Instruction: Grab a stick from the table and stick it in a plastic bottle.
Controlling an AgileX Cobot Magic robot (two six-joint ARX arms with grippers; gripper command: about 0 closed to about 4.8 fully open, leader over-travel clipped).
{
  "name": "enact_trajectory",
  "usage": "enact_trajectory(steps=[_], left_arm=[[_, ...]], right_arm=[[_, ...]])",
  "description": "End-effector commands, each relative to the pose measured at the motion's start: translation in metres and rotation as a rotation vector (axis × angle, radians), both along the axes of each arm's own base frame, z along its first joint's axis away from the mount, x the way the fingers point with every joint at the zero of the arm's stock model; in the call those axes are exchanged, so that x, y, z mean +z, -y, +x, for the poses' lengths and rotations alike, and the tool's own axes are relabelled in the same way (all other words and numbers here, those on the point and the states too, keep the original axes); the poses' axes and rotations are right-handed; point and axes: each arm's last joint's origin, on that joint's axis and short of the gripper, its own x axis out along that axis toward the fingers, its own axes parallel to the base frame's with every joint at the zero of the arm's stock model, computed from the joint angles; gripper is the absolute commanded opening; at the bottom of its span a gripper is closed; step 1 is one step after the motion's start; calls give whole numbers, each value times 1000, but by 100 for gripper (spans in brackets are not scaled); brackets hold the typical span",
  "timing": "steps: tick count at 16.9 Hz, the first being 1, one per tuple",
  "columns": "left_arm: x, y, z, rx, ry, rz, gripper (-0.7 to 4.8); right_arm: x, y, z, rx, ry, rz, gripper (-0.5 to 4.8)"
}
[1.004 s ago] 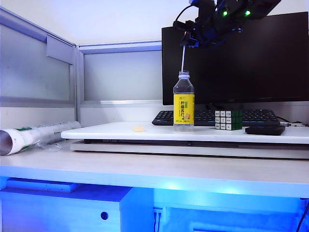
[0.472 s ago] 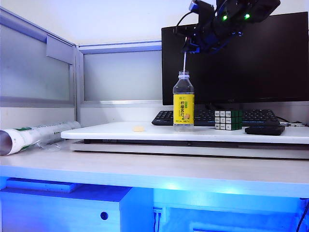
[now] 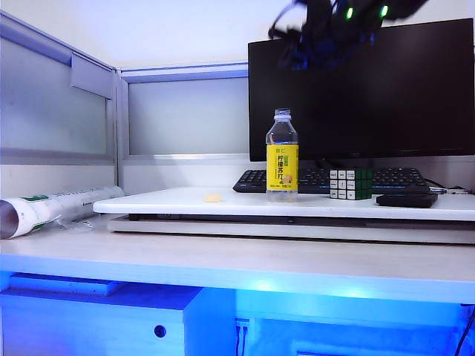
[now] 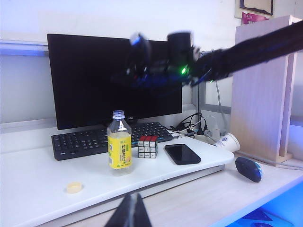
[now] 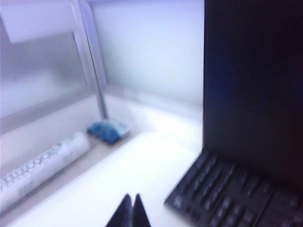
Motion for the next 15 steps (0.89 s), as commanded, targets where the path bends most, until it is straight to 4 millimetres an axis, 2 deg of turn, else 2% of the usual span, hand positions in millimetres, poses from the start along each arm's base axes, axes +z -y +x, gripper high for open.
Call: enact_trajectory(steps=[1, 6, 10, 13, 15], left_arm=[[1, 0, 0, 3, 9, -2, -5], [2, -1, 1, 48, 9, -23, -5], [2, -3, 2, 127, 7, -58, -5], [0, -5, 4, 185, -19, -73, -5], [-5, -6, 6, 236, -55, -65, -5]], right_arm=[[33, 9, -16, -62, 98, -5, -3], [72, 37, -42, -111, 112, -1, -3], [97, 60, -72, -154, 66, -38, -3], [110, 77, -102, -190, 80, -34, -3], [111, 86, -123, -234, 80, -33, -3]])
